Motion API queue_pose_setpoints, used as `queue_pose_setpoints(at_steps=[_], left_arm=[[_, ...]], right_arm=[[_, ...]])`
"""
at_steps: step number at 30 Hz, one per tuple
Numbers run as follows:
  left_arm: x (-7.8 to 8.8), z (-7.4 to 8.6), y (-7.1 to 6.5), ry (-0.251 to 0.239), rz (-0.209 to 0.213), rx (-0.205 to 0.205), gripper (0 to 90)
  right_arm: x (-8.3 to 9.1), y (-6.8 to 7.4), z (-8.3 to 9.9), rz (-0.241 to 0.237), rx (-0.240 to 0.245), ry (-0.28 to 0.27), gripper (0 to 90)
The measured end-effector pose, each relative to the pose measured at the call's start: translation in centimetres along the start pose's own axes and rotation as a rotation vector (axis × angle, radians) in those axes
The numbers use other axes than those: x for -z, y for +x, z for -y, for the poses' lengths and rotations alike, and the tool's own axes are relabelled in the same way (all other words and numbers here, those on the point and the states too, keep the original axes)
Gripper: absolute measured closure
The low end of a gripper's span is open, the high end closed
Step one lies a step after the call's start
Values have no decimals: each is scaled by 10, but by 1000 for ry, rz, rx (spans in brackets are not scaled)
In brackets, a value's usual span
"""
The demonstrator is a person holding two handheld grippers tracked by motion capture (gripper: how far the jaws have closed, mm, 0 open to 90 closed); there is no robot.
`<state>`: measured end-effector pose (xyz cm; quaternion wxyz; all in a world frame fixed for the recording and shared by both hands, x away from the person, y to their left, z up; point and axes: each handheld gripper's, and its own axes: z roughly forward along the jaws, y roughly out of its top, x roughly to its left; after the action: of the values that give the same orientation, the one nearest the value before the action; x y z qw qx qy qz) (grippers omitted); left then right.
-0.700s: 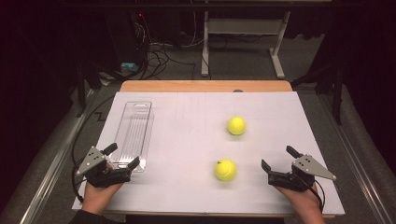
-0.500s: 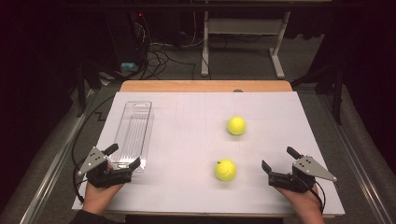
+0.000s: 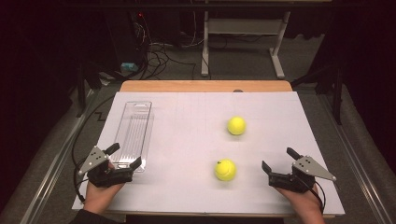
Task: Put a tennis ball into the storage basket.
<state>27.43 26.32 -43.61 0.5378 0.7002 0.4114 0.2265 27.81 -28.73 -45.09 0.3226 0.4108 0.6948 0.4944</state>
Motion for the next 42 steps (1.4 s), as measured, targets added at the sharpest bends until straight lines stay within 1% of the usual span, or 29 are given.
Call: queue_pose_setpoints(at_steps=[4, 5, 6, 7, 9, 10, 11, 15, 17, 18, 21, 23, 24, 25, 26, 27, 29, 31, 34, 35, 38, 40, 42], left_arm=[[-4, -4, -8, 14, 19, -11, 6], [-5, -5, -11, 22, 21, -20, 6], [-8, -8, -18, 35, 28, -37, 6], [-8, -8, -18, 35, 28, -37, 6], [-12, -10, -23, 52, 35, -56, 6], [-15, -12, -28, 66, 49, -69, 6], [-15, -12, -28, 66, 49, -69, 6], [-22, -18, -36, 75, 74, -76, 6], [-28, -24, -43, 97, 85, -92, 6], [-28, -24, -43, 97, 85, -92, 6], [-34, -32, -50, 117, 108, -101, 6], [-39, -37, -55, 138, 126, -115, 6], [-44, -40, -60, 156, 139, -131, 6], [-47, -42, -62, 166, 144, -132, 6], [-47, -42, -62, 166, 144, -132, 6], [-53, -46, -65, 182, 158, -131, 6], [-55, -48, -66, 189, 165, -127, 6], [-61, -54, -69, 212, 176, -131, 6], [-71, -62, -73, 238, 185, -146, 6], [-78, -68, -76, 261, 192, -159, 6], [-85, -71, -79, 286, 194, -164, 6], [-93, -72, -81, 323, 197, -162, 6], [-99, -72, -83, 370, 195, -170, 6]], right_arm=[[0, 0, 1, -2, -2, 3, 0], [0, 0, 1, -4, -5, 4, 0], [0, 0, 1, -4, -1, 4, 0], [0, 0, 1, -4, -1, 4, 0], [0, 1, 1, -6, -2, 2, 0], [0, 1, 1, -6, 0, 3, 0], [0, 1, 1, -6, 1, 3, 0], [-1, 1, 2, -9, -4, 9, 0], [-1, 1, 2, -10, -4, 9, 0], [-2, 1, 2, -12, -5, 8, 0], [-3, 2, 2, -14, -6, 12, 0], [-4, 4, 2, -18, -5, 15, 0], [-5, 4, 2, -21, -1, 16, 0], [-5, 5, 2, -23, -1, 15, 0], [-5, 5, 2, -24, -2, 15, 0], [-6, 5, 2, -25, 0, 16, 0], [-6, 5, 2, -27, 0, 17, 0], [-7, 4, 3, -29, -2, 20, 0], [-8, 5, 3, -33, -1, 22, 0], [-8, 5, 2, -34, 1, 22, 0], [-9, 7, 2, -37, 2, 23, 0], [-10, 7, 2, -38, 5, 23, 0], [-10, 8, 2, -40, 4, 25, 0]])
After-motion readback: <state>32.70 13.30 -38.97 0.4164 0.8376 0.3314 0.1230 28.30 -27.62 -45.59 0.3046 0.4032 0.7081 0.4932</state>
